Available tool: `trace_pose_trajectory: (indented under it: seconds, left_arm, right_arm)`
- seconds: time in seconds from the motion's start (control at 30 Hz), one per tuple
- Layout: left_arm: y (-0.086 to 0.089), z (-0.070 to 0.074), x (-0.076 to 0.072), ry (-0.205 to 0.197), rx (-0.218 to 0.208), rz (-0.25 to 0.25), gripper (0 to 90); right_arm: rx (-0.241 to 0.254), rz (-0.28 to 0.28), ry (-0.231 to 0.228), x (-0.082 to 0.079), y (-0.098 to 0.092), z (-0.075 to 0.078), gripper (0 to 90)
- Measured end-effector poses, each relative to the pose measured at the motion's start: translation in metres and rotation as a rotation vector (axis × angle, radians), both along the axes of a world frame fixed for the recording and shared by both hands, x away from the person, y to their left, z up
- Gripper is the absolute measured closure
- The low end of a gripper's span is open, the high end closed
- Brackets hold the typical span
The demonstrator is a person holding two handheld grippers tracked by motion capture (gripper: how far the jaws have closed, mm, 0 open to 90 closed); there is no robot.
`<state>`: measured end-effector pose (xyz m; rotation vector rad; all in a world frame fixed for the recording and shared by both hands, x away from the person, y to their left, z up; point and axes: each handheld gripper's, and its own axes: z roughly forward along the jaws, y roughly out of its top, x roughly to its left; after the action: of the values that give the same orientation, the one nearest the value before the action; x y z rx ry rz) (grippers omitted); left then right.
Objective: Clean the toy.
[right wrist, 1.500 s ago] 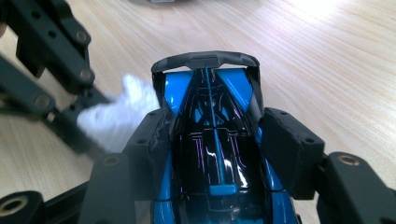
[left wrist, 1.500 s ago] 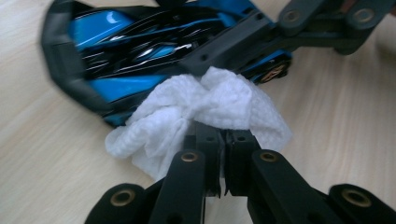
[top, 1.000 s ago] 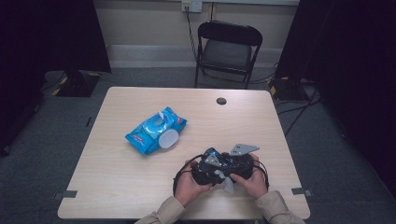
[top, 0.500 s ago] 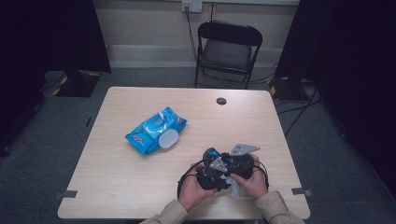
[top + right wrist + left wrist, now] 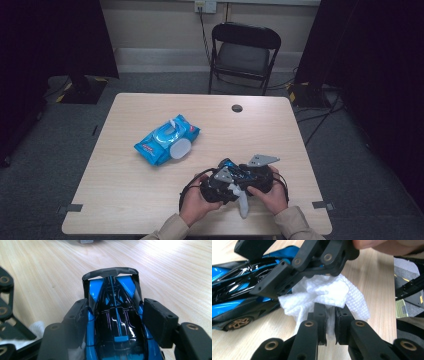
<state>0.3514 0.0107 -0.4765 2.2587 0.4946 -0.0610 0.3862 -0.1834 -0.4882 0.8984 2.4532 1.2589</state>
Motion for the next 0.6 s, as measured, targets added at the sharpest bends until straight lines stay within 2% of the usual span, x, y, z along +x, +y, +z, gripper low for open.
trace_pose_trajectory:
  seconds: [0.17, 0.23, 0.27, 0.33, 0.5, 0.6]
  left_arm:
    - [0.004, 0.002, 0.000, 0.003, 0.004, 0.005, 77.6]
    - [0.006, 0.003, 0.001, -0.008, 0.010, 0.003, 76.3]
    - [0.006, 0.003, 0.002, -0.016, 0.016, -0.002, 72.1]
    - [0.009, 0.003, 0.002, -0.007, 0.024, -0.007, 71.0]
    - [0.022, 0.005, 0.003, -0.021, 0.067, -0.007, 60.2]
    - [0.030, 0.005, 0.003, -0.013, 0.090, 0.001, 56.5]
  right_arm:
    - [0.009, 0.015, -0.005, -0.004, 0.001, 0.004, 32.1]
    - [0.009, 0.017, -0.010, -0.006, -0.001, 0.008, 32.4]
    - [-0.001, 0.019, -0.015, -0.008, -0.003, 0.012, 32.7]
    - [-0.001, 0.022, -0.021, -0.011, -0.005, 0.014, 33.5]
    - [0.038, 0.053, -0.026, -0.027, -0.014, 0.025, 38.0]
    - [0.060, 0.076, -0.017, -0.036, -0.015, 0.028, 40.6]
